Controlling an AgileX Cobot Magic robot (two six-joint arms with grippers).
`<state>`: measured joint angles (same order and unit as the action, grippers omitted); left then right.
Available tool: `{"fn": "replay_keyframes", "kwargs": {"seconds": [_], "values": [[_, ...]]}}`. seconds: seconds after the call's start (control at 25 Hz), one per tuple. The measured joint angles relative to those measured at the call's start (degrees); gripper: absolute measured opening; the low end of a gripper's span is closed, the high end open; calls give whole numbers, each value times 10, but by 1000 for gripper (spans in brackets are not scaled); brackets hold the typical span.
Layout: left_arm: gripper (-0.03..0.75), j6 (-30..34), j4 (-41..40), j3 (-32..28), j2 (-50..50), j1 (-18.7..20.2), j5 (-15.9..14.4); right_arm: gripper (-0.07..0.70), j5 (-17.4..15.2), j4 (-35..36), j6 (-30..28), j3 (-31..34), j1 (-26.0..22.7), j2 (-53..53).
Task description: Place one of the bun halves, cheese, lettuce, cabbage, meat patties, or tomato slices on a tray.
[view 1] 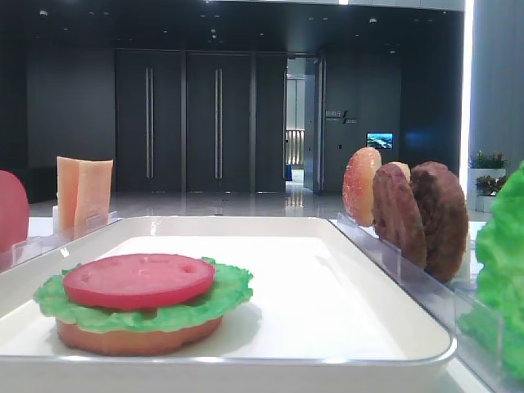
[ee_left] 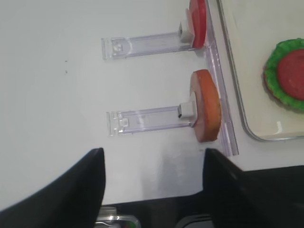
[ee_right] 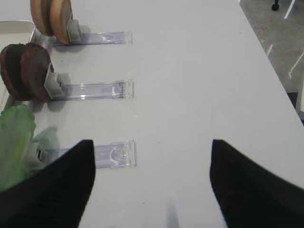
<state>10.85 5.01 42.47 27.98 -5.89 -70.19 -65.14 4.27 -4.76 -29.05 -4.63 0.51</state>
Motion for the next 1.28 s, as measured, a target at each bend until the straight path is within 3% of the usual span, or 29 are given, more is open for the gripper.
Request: {"fn": "replay_keyframes", "kwargs": {"seconds": [0.36,0.52,0.68,0.88,1.28], "values": [[486,2,29,-115,-145,0,37,485,0,0,0,0,0,0],[486,2,29,-144,-171,27,45,485,0,0,0,0,0,0],[486,-1,29,-152,-189,56,59,485,0,0,0,0,0,0],[486,-51,-5,-152,-194,58,65,485,0,0,0,0,0,0],[486,-64,-14,-154,-229,58,65,485,0,0,0,0,0,0]]}}
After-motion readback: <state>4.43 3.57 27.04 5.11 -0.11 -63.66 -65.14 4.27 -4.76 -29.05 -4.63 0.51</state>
